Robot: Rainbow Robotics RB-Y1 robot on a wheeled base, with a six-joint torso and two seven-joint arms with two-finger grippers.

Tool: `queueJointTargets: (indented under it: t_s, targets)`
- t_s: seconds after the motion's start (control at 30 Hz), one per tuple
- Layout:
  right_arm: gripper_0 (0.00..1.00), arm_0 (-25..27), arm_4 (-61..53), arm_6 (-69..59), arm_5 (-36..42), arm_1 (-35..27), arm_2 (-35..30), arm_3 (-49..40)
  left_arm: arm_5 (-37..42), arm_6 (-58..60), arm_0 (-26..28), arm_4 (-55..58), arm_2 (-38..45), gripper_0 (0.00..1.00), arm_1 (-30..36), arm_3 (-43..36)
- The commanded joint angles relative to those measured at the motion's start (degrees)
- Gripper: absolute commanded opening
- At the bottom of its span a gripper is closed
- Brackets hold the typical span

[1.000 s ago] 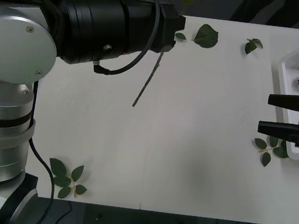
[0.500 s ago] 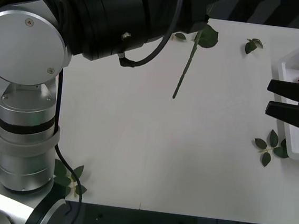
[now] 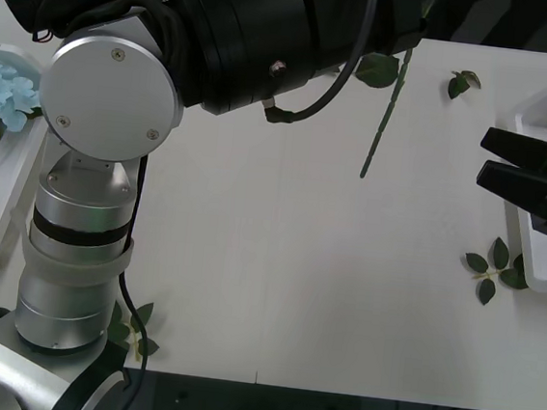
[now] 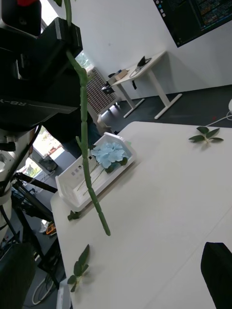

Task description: Place the red flowers into the right box and the blue flowers into the left box. If a person shows an open palm, hand one flower to the person first, then continue sorting.

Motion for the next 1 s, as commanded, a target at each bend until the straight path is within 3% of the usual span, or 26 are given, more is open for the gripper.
queueJointTargets:
  t_s: [0.03,0.57,0.9,0.93,0.97,1.0]
  targets:
    - [1.00,-4.2,0.5,0.3,-1.1,1.0,3.9,-0.1,-0.9,-2.6,-2.9,2.6,-1.0,0.00,-0.8,-0.8]
    - [1.00,-13.9,0.5,1.4,-9.0,1.1,19.4,-0.1,-0.9,-2.7,-2.8,5.2,-0.5,0.00,0.6,-0.8]
    - [0.98,-16.4,0.5,1.4,-11.0,1.5,23.2,-0.1,-0.9,-2.7,-2.8,4.1,-0.5,0.00,0.9,-0.8]
    - [0.81,-16.5,0.5,1.4,-11.2,1.4,23.4,-0.1,-0.9,-2.6,-2.8,4.1,-0.5,0.00,0.9,-0.8]
    - [0.47,-16.5,0.5,1.4,-11.2,1.5,23.5,-0.2,-0.9,-2.6,-2.8,4.1,-0.5,0.00,0.9,-0.8]
    - [0.25,-16.5,0.5,1.3,-11.2,1.5,23.4,-0.2,-0.9,-2.6,-2.8,4.2,-0.5,0.00,0.9,-0.8]
